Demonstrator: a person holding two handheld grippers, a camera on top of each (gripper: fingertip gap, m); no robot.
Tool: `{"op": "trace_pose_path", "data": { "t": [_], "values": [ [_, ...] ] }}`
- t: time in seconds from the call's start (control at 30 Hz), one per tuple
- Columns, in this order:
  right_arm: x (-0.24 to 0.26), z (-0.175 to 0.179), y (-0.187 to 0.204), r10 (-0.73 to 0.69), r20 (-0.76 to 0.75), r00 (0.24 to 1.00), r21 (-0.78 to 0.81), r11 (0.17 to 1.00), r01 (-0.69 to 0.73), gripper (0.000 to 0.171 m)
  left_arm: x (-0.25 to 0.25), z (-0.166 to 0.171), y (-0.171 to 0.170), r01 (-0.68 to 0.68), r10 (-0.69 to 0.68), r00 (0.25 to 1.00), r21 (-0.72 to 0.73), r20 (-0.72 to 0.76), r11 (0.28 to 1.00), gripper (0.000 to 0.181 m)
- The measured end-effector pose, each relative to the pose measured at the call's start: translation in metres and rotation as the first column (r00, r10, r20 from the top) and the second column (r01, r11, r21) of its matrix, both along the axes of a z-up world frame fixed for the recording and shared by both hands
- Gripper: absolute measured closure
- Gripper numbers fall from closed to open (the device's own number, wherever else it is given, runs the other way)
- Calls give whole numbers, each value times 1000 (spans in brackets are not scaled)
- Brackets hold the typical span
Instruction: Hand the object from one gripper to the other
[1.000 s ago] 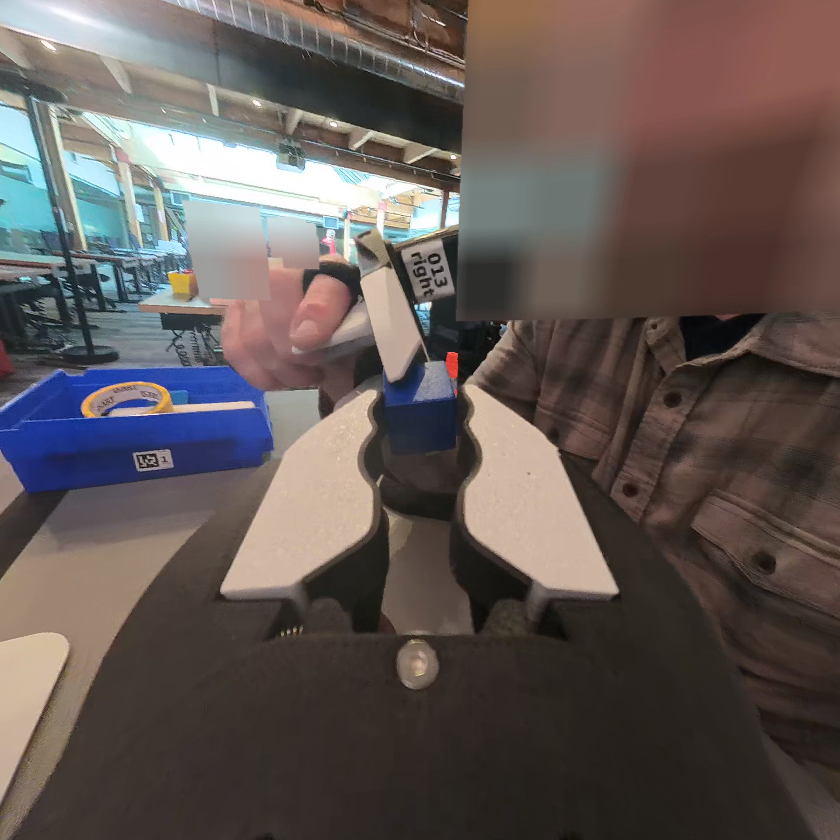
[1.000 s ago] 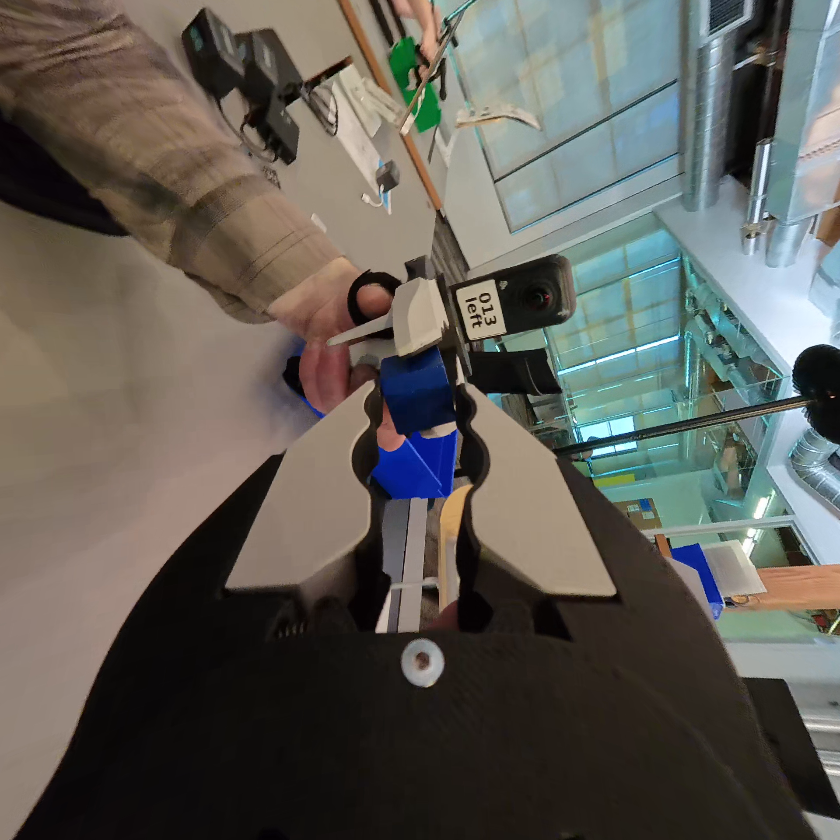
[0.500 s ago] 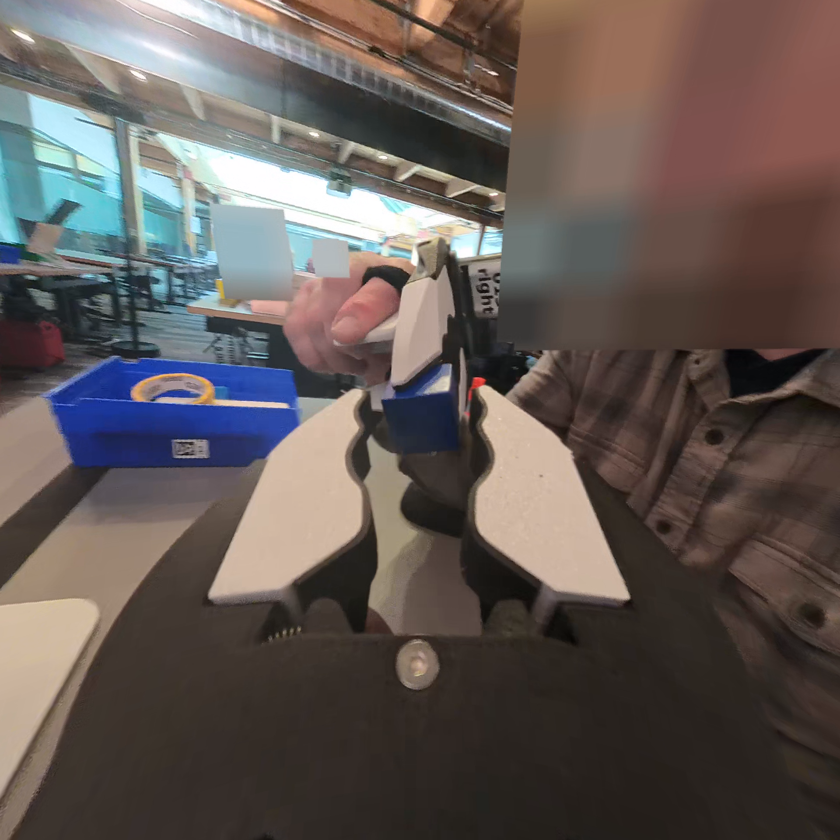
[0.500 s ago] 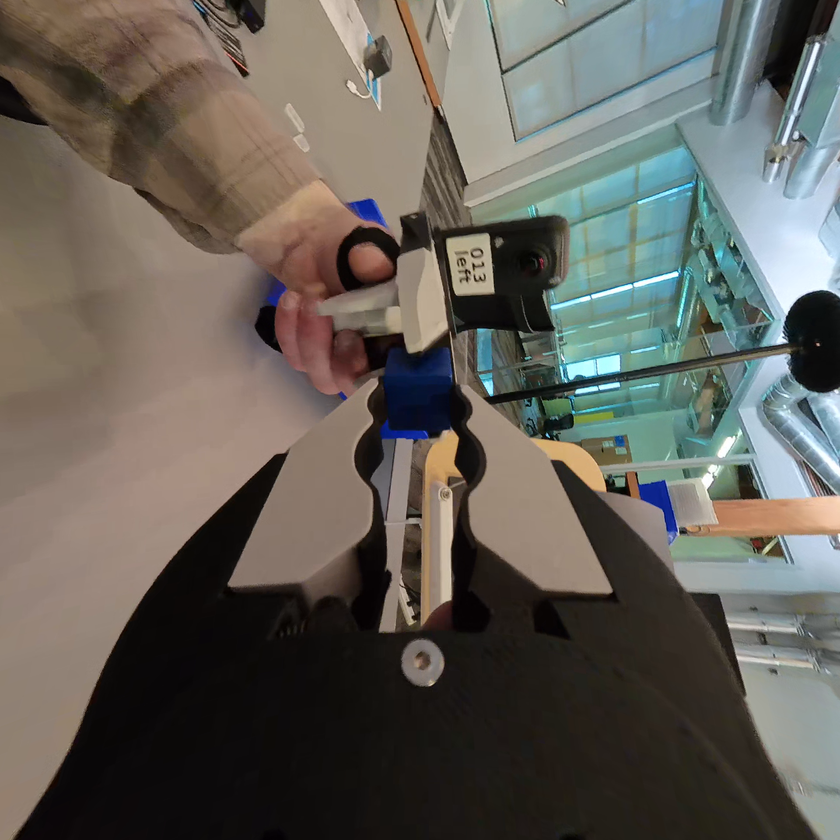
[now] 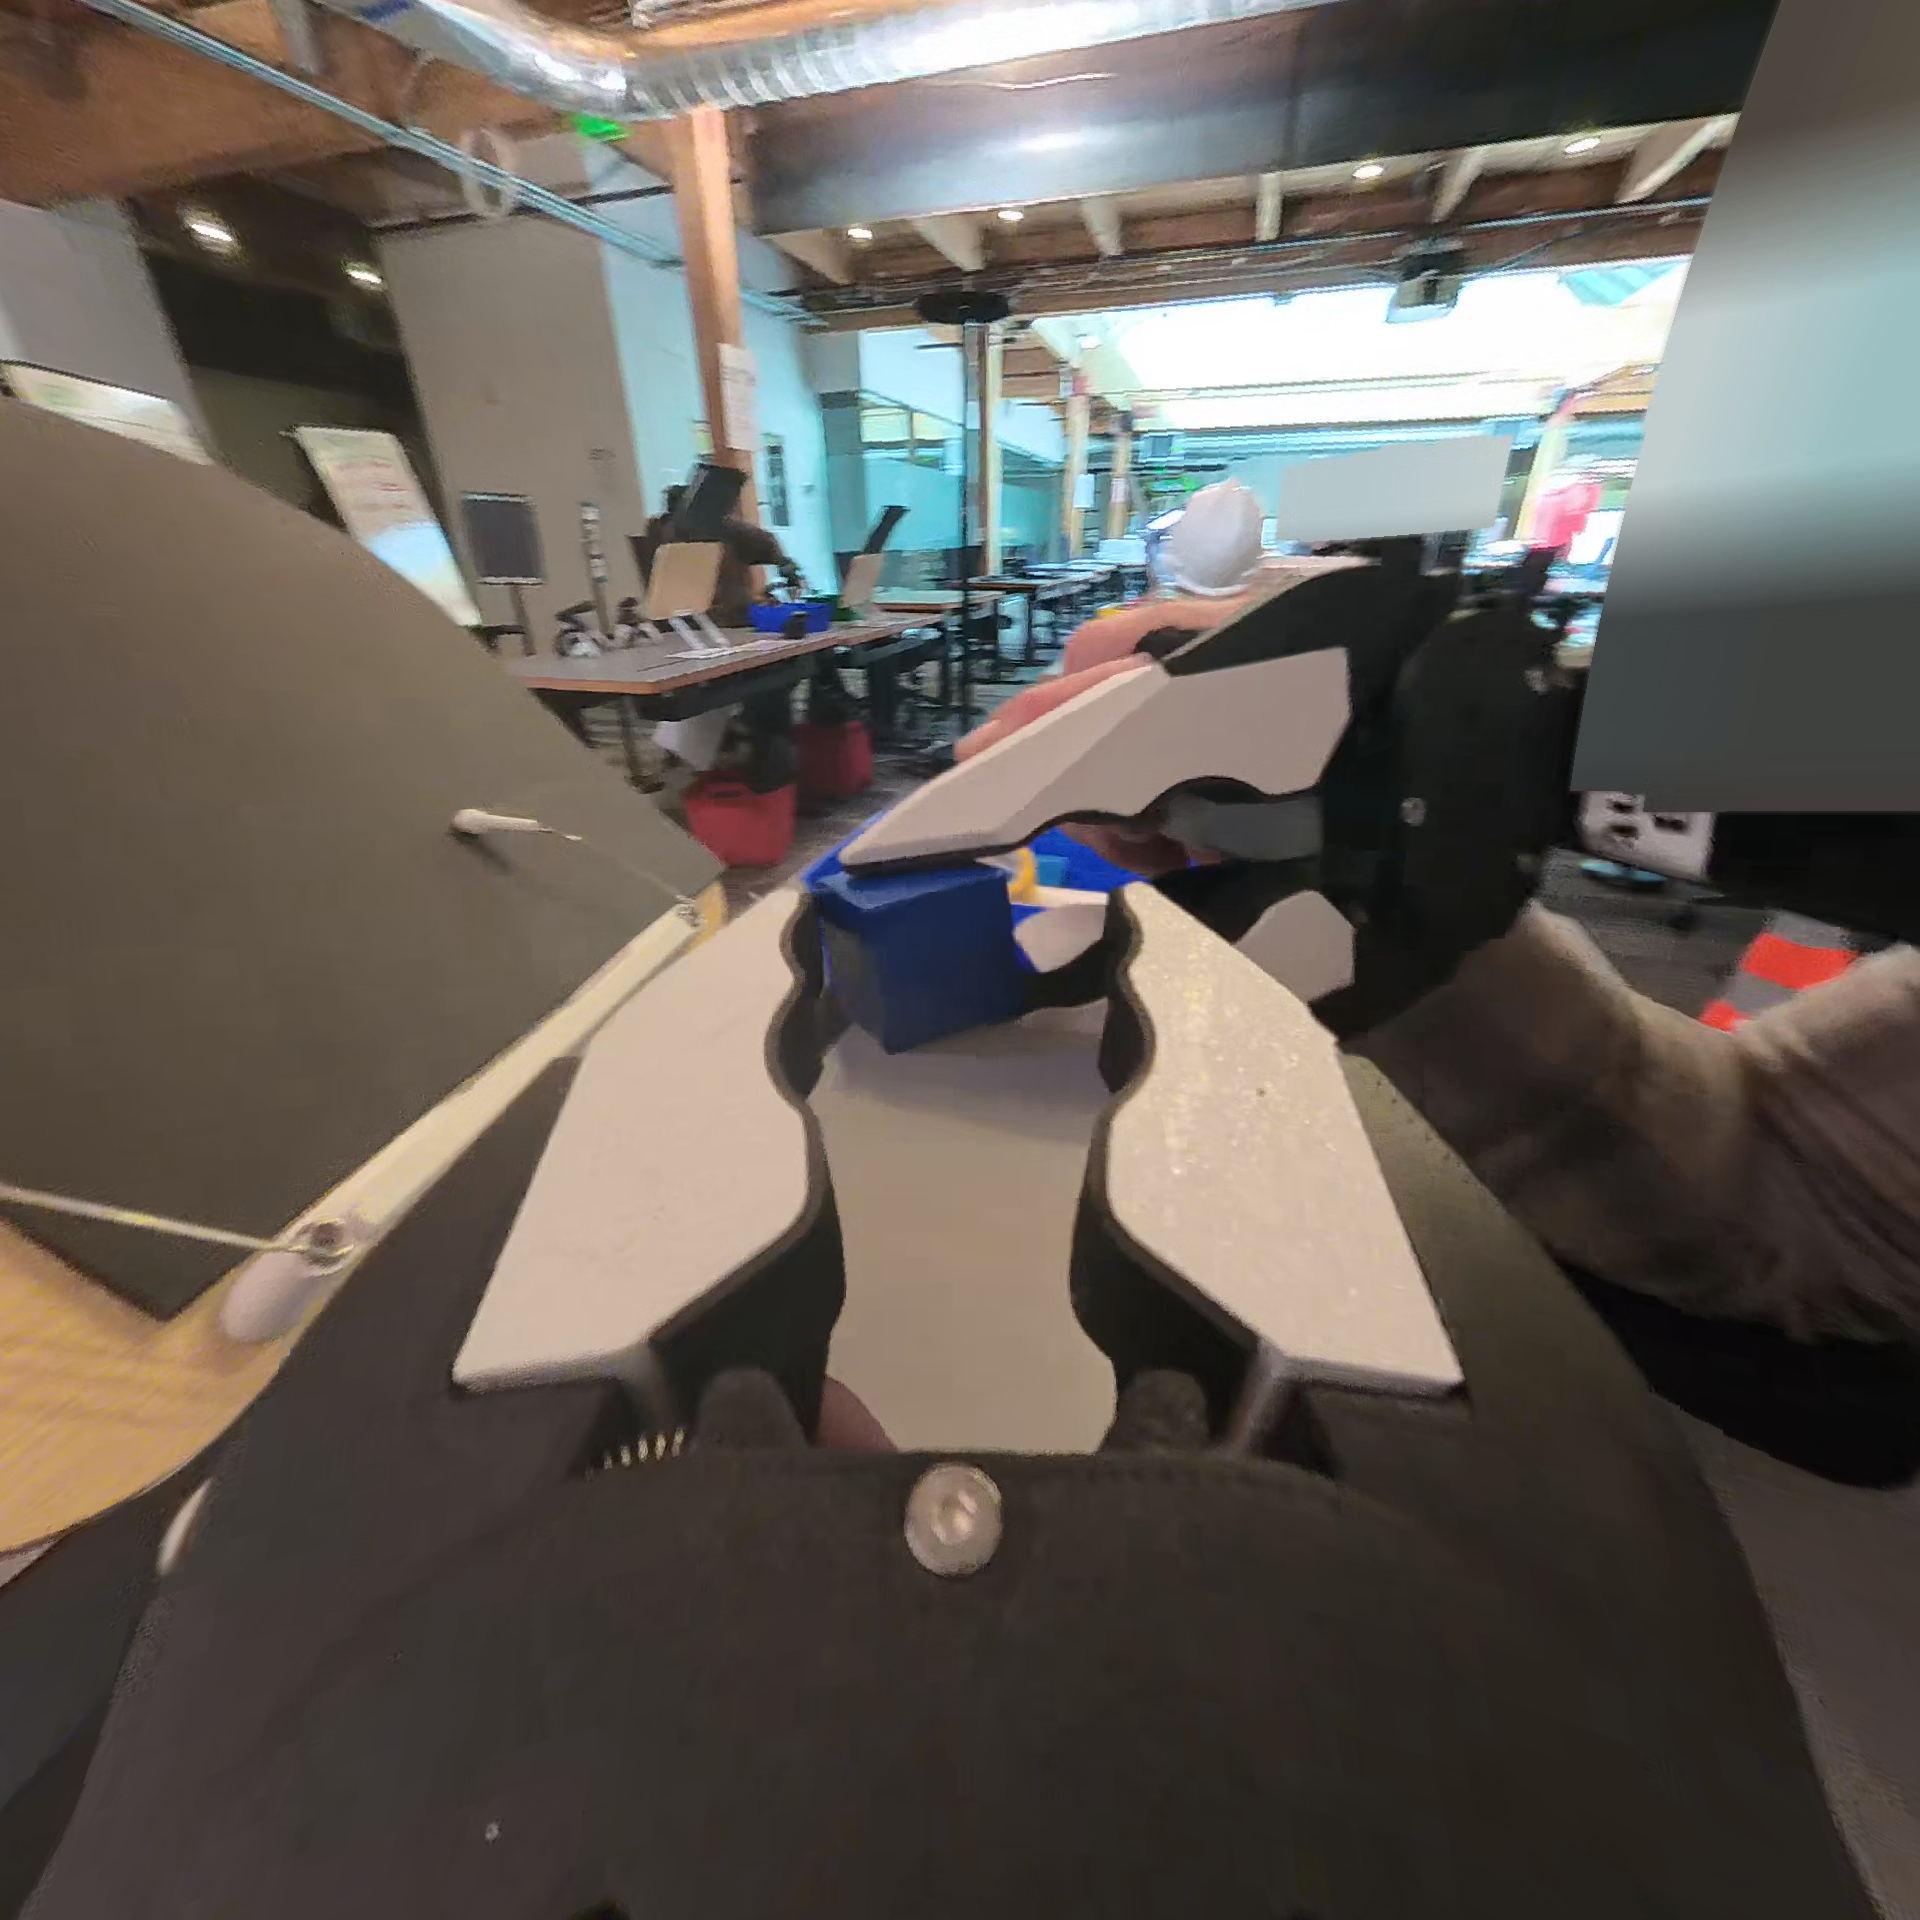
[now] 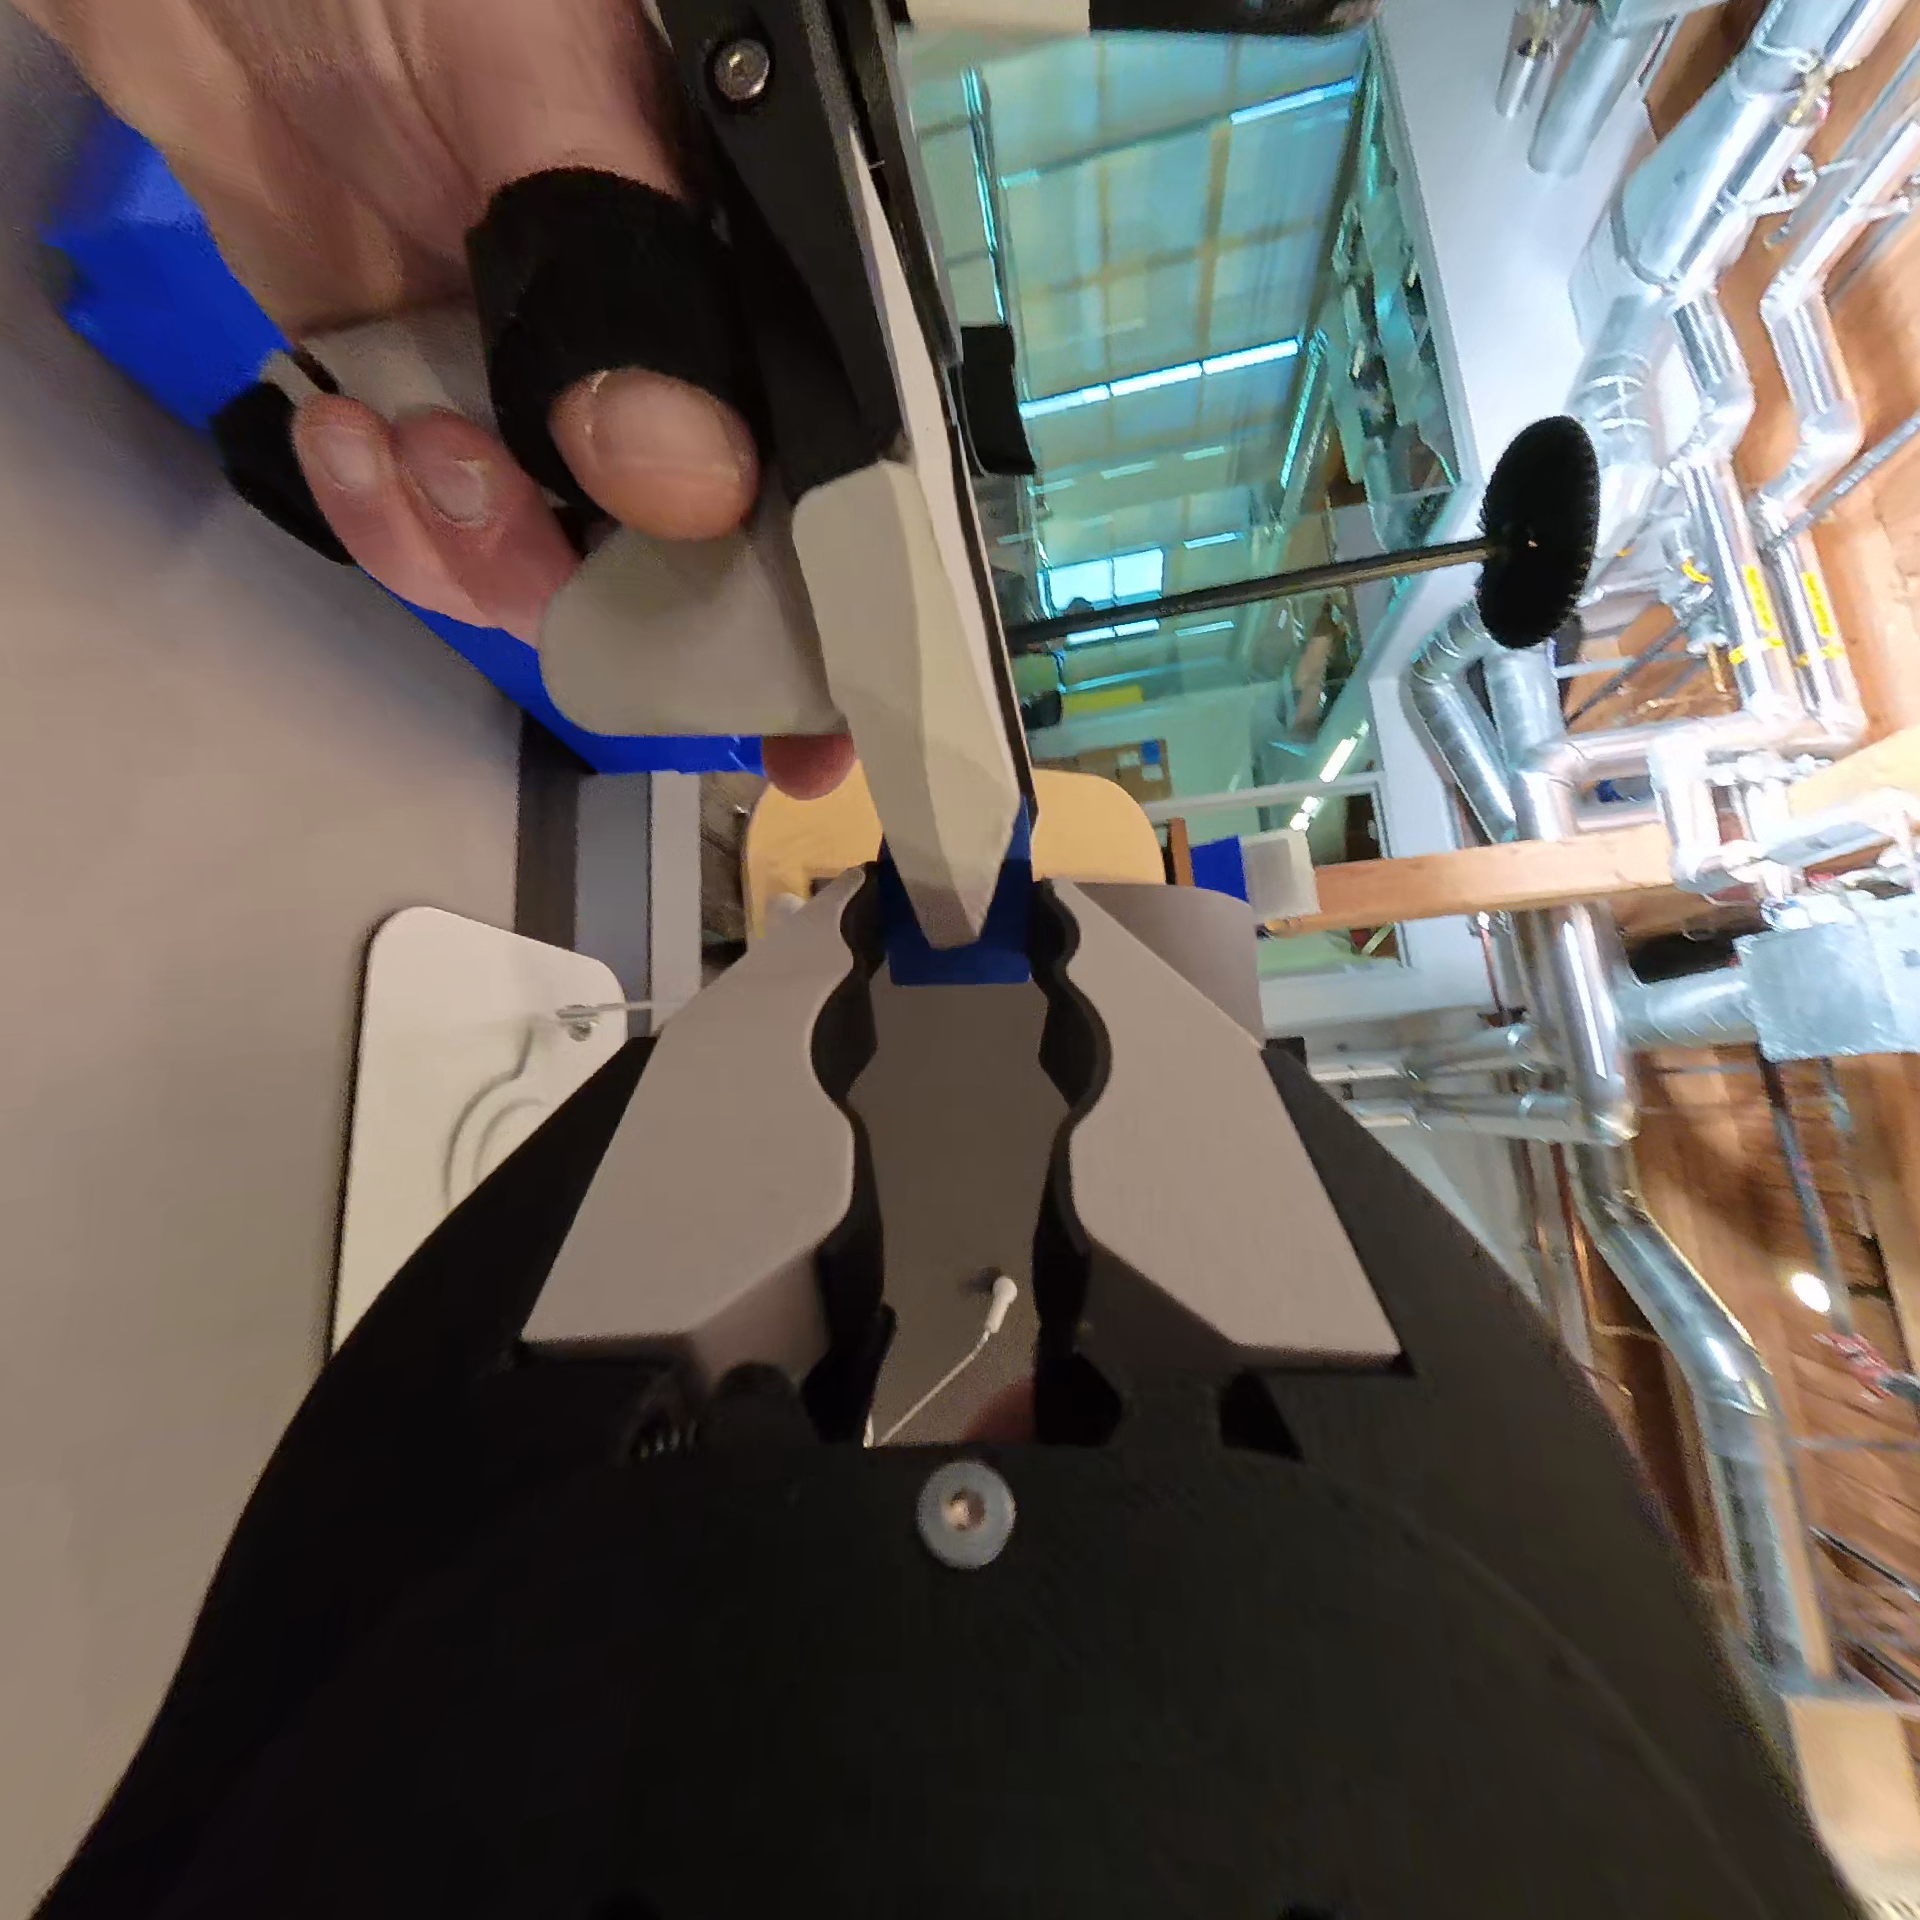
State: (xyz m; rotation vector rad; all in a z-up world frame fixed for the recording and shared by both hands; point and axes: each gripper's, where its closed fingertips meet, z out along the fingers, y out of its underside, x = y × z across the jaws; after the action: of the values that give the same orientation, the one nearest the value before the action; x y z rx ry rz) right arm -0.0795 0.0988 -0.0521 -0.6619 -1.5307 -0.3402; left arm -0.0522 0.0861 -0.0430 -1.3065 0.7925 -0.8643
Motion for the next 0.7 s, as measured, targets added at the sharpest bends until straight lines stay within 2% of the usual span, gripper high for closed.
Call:
{"op": "trace_pose_path", "data": {
  "t": [0.17,0.33,0.47,0.7],
  "values": [
    [-5,1,13,-77,-30,997,46,996,78,146,-9,4,20,-231,232,973,61,-5,971,136],
    [-8,1,20,-126,-57,990,67,989,130,146,-17,2,29,-346,352,935,98,-48,933,152],
    [-10,1,22,-130,-69,989,75,988,135,146,-18,1,31,-377,387,919,119,-77,919,154],
    [-13,5,17,-89,-106,990,75,992,97,142,-20,2,30,-358,367,927,111,-81,927,154]
  ]
}}
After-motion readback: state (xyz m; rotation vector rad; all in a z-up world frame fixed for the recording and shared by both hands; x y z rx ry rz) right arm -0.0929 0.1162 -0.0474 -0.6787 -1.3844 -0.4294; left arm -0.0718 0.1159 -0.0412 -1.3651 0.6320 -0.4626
